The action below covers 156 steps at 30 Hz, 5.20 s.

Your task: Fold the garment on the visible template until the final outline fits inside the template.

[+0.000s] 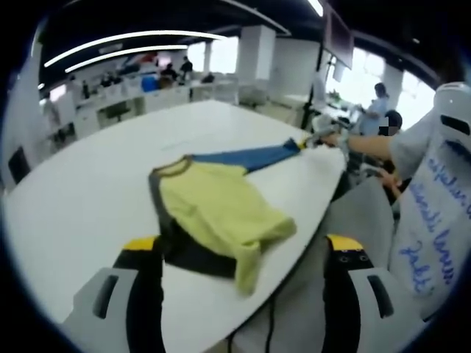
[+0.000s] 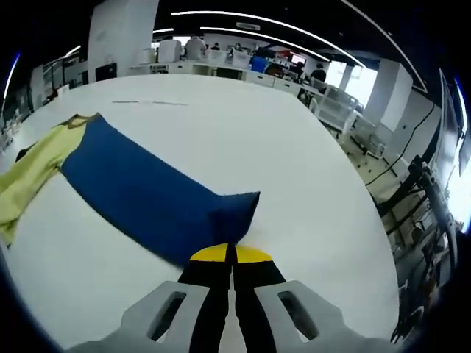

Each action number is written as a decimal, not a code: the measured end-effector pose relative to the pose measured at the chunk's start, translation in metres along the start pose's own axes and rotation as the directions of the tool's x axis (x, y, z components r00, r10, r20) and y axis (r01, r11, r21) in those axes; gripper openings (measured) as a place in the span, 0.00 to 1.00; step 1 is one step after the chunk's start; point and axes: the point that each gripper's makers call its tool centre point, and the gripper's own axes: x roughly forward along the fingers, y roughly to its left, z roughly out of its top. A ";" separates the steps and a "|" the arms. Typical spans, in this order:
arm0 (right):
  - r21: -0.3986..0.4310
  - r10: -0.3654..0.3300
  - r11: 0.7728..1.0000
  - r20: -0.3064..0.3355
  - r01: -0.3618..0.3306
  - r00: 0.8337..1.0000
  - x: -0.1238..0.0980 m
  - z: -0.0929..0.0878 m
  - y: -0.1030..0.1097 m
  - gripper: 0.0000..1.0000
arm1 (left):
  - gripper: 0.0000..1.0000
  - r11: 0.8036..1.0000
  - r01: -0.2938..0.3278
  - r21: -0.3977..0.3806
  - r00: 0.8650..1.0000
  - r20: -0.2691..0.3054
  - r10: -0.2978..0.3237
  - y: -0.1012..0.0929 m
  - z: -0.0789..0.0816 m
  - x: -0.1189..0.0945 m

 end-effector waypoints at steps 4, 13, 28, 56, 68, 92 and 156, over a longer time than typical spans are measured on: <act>-0.005 -0.004 1.000 -0.009 0.004 1.000 0.001 -0.003 -0.001 0.01 | 0.86 1.000 -0.003 0.004 1.000 -0.022 0.004 0.000 -0.003 0.001; -0.006 -0.013 1.000 -0.017 0.013 1.000 0.003 -0.006 0.000 0.01 | 0.86 1.000 -0.011 0.007 1.000 -0.023 0.011 0.000 -0.001 0.001; -0.022 -0.011 1.000 -0.025 0.011 1.000 0.007 -0.008 0.002 0.02 | 0.86 1.000 -0.022 0.000 1.000 -0.018 0.022 0.002 -0.001 -0.002; 0.019 -0.060 0.998 0.051 0.059 0.997 -0.013 0.002 -0.016 0.23 | 0.84 1.000 -0.020 0.023 1.000 -0.006 0.020 -0.004 0.002 0.001; -0.003 -0.025 1.000 0.082 0.025 0.996 -0.022 0.010 0.007 0.45 | 0.84 1.000 -0.014 0.021 1.000 0.007 0.013 -0.004 0.001 -0.001; 0.008 0.112 0.993 0.195 -0.116 0.974 -0.047 0.037 0.066 0.86 | 0.84 1.000 -0.001 0.025 1.000 0.031 0.000 -0.003 0.000 -0.009; -0.350 0.544 0.833 0.372 -0.429 0.752 -0.232 0.114 0.276 1.00 | 0.87 1.000 0.002 -0.013 0.999 0.054 -0.002 0.002 -0.015 -0.010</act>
